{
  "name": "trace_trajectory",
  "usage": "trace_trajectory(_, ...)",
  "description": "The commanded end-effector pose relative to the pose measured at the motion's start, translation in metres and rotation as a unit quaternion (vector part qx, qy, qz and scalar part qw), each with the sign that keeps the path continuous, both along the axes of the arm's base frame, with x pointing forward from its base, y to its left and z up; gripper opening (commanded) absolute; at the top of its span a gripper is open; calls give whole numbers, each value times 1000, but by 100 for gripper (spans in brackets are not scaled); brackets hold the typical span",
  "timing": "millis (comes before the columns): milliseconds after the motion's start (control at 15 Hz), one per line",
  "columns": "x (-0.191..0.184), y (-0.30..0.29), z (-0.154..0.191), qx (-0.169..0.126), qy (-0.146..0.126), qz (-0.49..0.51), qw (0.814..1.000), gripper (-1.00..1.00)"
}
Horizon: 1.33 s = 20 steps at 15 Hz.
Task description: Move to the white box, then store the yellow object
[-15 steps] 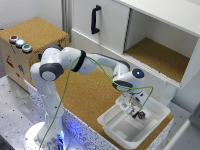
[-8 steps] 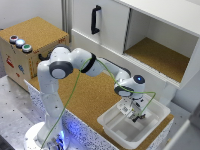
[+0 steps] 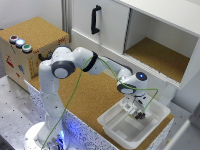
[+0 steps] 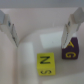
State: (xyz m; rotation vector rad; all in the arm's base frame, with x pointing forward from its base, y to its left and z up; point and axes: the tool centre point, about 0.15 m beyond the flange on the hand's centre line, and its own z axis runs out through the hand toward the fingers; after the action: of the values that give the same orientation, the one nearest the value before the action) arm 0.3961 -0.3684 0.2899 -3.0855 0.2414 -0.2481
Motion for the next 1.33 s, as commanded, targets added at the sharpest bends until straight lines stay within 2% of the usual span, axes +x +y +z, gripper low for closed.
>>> trace_trajectory(0, -27, 55, 84, -15, -8, -9, 1000, 100)
trace_trajectory(133, -38, 85, 100, -18, 3, -1, 1000, 100)
trace_trajectory(333, -45, 128, 102, -21, 33, 3, 999, 100)
trace_trajectory(467, -52, 154, 105, -25, 32, 16, 999, 100)
trace_trajectory(600, -67, 178, 109, -16, 17, 27, 999, 100)
trace_trajectory(733, -85, 198, 105, 2, 9, 43, 999, 100)
trace_trajectory(867, -101, 216, 96, 33, 3, 59, 998, 100)
trace_trajectory(1000, -110, 239, 84, 44, 14, 81, 996, 100)
trace_trajectory(1067, -118, 254, 79, 59, 8, 102, 993, 100)
trace_trajectory(1267, -133, 302, 56, 90, 28, 135, 986, 100)
